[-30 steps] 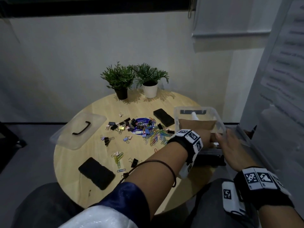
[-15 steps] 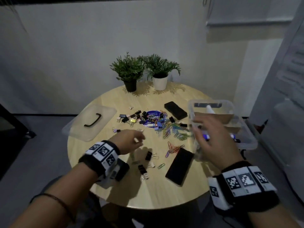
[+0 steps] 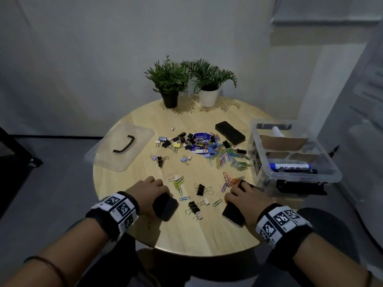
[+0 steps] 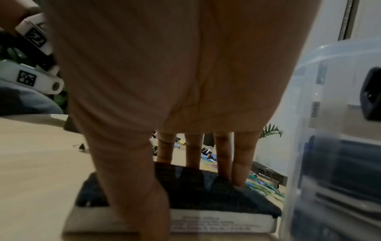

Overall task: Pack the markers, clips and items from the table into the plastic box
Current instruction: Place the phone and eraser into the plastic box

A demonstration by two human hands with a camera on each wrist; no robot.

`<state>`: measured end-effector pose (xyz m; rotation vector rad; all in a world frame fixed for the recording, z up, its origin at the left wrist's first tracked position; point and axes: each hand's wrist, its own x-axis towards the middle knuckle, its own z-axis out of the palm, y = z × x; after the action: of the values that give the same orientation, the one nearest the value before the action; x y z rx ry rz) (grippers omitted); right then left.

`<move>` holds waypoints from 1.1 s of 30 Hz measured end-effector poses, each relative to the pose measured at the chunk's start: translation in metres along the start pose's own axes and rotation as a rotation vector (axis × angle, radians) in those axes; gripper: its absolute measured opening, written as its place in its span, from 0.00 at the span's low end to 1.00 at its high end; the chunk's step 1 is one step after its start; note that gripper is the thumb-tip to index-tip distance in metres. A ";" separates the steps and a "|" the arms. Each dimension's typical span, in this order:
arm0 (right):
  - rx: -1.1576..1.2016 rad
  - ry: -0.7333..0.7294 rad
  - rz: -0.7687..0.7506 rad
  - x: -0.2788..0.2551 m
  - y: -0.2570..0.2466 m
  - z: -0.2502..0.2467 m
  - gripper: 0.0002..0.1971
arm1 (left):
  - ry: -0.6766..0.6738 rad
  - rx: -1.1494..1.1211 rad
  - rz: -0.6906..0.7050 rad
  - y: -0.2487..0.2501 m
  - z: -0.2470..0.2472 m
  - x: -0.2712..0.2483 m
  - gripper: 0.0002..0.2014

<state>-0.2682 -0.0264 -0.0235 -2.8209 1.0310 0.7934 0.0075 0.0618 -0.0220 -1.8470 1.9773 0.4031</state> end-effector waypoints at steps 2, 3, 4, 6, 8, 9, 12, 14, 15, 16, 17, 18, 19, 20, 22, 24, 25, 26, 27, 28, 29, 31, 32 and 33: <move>0.047 0.027 -0.007 0.000 -0.001 -0.001 0.34 | -0.001 -0.057 -0.016 0.001 -0.007 0.000 0.30; 0.105 0.048 -0.006 -0.002 -0.001 -0.003 0.34 | 0.010 -0.118 -0.029 0.000 -0.013 -0.002 0.30; 0.192 0.073 0.005 -0.005 -0.001 -0.007 0.34 | 0.038 -0.198 -0.043 -0.001 -0.019 -0.005 0.30; 0.432 0.132 0.051 -0.014 0.000 -0.015 0.31 | 0.134 -0.442 -0.046 -0.001 -0.033 -0.015 0.29; 0.661 0.200 0.094 -0.023 0.003 -0.023 0.26 | 0.242 -0.722 0.002 0.006 -0.045 -0.023 0.29; 0.760 0.236 0.104 -0.026 0.004 -0.026 0.24 | 0.294 -0.820 0.038 0.015 -0.049 -0.026 0.30; 1.022 0.308 0.106 -0.033 0.005 -0.029 0.26 | 0.371 -0.925 0.131 0.052 -0.052 -0.020 0.36; 1.107 0.298 0.089 -0.036 0.004 -0.027 0.29 | 0.339 -0.911 0.160 0.079 -0.044 -0.006 0.38; 1.107 0.292 0.085 -0.037 0.004 -0.026 0.29 | 0.318 -0.895 0.159 0.091 -0.040 0.002 0.38; 1.101 0.279 0.085 -0.037 0.005 -0.024 0.29 | 0.306 -0.889 0.155 0.102 -0.036 0.009 0.37; 1.103 0.258 0.090 -0.037 0.007 -0.021 0.29 | 0.305 -0.906 0.154 0.110 -0.033 0.015 0.37; 1.121 0.237 0.094 -0.038 0.009 -0.020 0.28 | 0.308 -0.937 0.159 0.117 -0.032 0.021 0.36; 1.158 0.218 0.099 -0.038 0.012 -0.018 0.28 | 0.315 -0.961 0.169 0.122 -0.030 0.025 0.36; 1.219 0.198 0.105 -0.039 0.013 -0.018 0.28 | 0.325 -0.971 0.183 0.126 -0.030 0.028 0.36; 1.399 0.181 0.124 -0.040 0.015 -0.016 0.29 | 0.355 -0.956 0.207 0.133 -0.031 0.030 0.35; 1.468 0.230 0.135 -0.041 0.016 -0.016 0.29 | 0.420 -0.926 0.228 0.140 -0.035 0.030 0.35; 1.420 0.285 0.148 -0.041 0.017 -0.017 0.29 | 0.456 -0.907 0.241 0.143 -0.038 0.029 0.35; 1.350 0.345 0.168 -0.041 0.018 -0.017 0.29 | 0.488 -0.883 0.252 0.145 -0.041 0.029 0.36; 1.284 0.402 0.197 -0.042 0.020 -0.018 0.28 | 0.515 -0.859 0.260 0.146 -0.044 0.029 0.37; 1.244 0.453 0.220 -0.043 0.021 -0.021 0.25 | 0.531 -0.842 0.270 0.147 -0.047 0.029 0.38; 1.244 0.487 0.228 -0.046 0.021 -0.024 0.23 | 0.542 -0.822 0.281 0.147 -0.049 0.029 0.40; 1.347 0.515 0.201 -0.050 0.021 -0.030 0.18 | 0.541 -0.767 0.293 0.144 -0.051 0.031 0.46; 1.417 0.511 0.169 -0.051 0.020 -0.034 0.17 | 0.533 -0.770 0.299 0.143 -0.052 0.032 0.47; 1.470 0.522 0.140 -0.052 0.019 -0.039 0.16 | 0.525 -0.809 0.303 0.141 -0.055 0.032 0.47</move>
<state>-0.2963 -0.0177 0.0375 -1.6092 1.1172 -0.6020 -0.1396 0.0195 0.0016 -2.2781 2.7417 1.0180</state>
